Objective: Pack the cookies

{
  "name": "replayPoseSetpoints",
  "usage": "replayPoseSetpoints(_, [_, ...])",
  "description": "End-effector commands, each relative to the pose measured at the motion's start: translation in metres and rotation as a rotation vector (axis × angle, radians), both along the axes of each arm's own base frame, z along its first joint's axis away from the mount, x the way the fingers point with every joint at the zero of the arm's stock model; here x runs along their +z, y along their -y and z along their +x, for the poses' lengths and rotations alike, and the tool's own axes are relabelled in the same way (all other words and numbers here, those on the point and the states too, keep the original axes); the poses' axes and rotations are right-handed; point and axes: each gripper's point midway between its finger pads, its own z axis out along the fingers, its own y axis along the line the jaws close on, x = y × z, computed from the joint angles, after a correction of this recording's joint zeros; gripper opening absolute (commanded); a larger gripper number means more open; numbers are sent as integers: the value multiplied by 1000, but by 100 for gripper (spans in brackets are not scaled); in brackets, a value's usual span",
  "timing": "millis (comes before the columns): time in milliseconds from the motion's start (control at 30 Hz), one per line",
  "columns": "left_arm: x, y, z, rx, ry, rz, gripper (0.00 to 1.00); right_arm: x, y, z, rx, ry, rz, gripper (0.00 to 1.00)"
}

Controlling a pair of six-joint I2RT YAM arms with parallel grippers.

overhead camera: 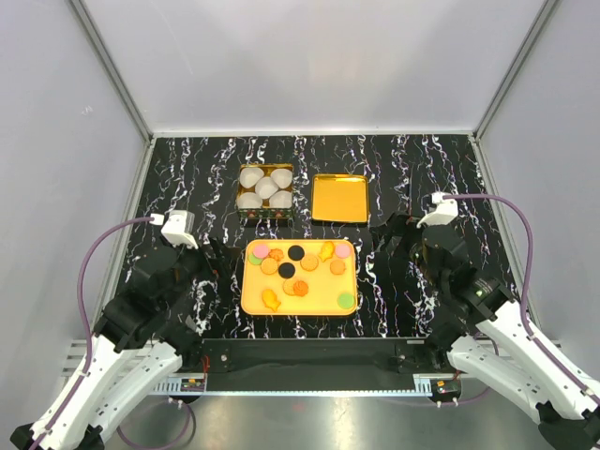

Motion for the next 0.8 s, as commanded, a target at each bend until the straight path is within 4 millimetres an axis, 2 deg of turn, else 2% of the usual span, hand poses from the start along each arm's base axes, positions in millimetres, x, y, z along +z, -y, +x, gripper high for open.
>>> replayPoseSetpoints(0, [6,6,3,-23,28,-5,99,19,2,0,2,43,-1,100])
replayPoseSetpoints(167, [7,8,2,-41,31,-7,99,13,8,9,-36,-9,-94,100])
replayPoseSetpoints(200, [7,9,2,-44,30,-8,99,19,9,12,-49,1,-107,99])
replayPoseSetpoints(267, [7,11,1,-56,30,-11,99,12,17,25,-103,-24,-194,100])
replayPoseSetpoints(300, [7,12,1,-62,28,-12,99,21,20,31,-119,-19,-209,100])
replayPoseSetpoints(333, [8,12,0,-67,32,-14,99,11,14,38,-94,-69,-234,100])
replayPoseSetpoints(367, [8,13,1,-69,33,-14,99,19,29,52,-142,-77,-217,100])
replayPoseSetpoints(400, [8,13,0,-72,33,-13,99,17,34,60,-150,-98,-206,100])
replayPoseSetpoints(433, [8,13,0,-72,32,-13,99,8,34,72,-121,-138,-182,100])
replayPoseSetpoints(467, [8,13,-1,-76,34,-13,99,8,61,88,-198,-153,-162,100])
replayPoseSetpoints(500, [8,13,-1,-74,34,-12,99,4,75,96,-229,-172,-154,100])
replayPoseSetpoints(533, [9,12,-1,-74,35,-13,99,-11,81,109,-232,-221,-160,100])
replayPoseSetpoints(567, [9,12,-1,-73,37,-14,99,-18,89,117,-246,-246,-158,100])
replayPoseSetpoints(600, [10,11,-1,-71,41,-15,99,-32,107,133,-279,-286,-140,100])
replayPoseSetpoints(700, [11,12,-2,-77,45,-14,99,-60,127,152,-324,-364,-134,100])
replayPoseSetpoints(767, [10,13,-2,-81,41,-11,99,-72,131,161,-336,-377,-134,100])
